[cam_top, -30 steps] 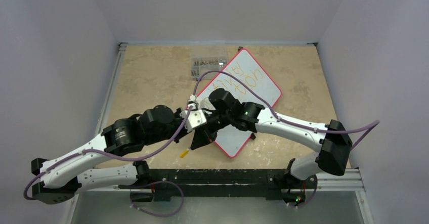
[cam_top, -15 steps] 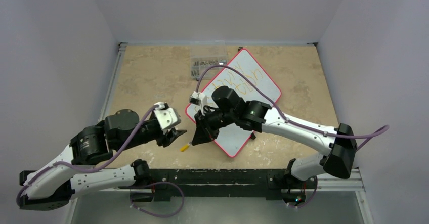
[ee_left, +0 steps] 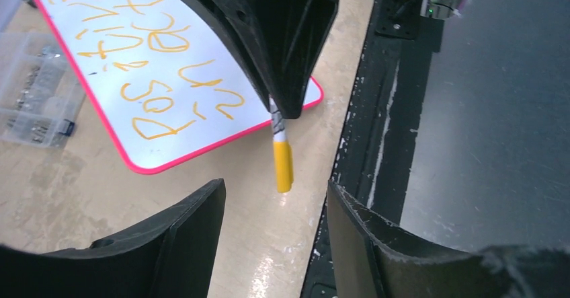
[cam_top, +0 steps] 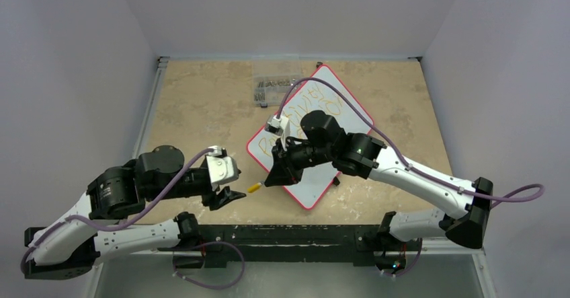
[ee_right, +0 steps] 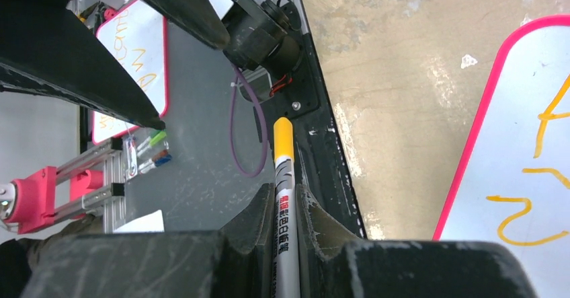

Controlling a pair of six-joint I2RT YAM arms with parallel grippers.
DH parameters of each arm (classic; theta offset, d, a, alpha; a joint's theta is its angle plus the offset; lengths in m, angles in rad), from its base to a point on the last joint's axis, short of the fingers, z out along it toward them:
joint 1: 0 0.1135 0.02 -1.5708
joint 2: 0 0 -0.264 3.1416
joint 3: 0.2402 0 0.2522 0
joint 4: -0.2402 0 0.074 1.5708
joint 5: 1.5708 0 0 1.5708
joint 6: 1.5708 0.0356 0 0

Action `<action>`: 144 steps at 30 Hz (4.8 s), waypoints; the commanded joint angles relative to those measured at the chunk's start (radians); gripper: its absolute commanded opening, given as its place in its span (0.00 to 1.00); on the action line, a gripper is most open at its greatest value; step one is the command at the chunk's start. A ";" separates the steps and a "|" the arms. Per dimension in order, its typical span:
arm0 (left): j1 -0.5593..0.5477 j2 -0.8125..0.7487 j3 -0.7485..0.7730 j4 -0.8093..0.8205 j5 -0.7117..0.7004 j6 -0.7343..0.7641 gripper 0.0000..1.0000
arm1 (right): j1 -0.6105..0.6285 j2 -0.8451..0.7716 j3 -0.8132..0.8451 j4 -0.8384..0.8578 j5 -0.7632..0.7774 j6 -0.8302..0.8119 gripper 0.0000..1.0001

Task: Write a sentence on the whiteboard
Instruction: Pass from the right arm to the left, then put down the whiteboard marker at the center of the board, then reset both arms

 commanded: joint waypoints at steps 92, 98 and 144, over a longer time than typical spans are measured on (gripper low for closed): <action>0.545 0.199 -0.467 0.354 -0.631 -0.659 0.00 | -0.002 -0.426 -0.247 0.126 0.775 0.132 0.99; 0.598 0.333 -0.562 0.510 -0.550 -0.654 0.00 | -0.002 -0.445 -0.274 0.111 0.805 0.156 0.99; 0.684 0.043 -0.234 0.155 -0.264 -0.506 0.85 | -0.002 -0.658 -0.436 0.174 1.083 0.216 0.99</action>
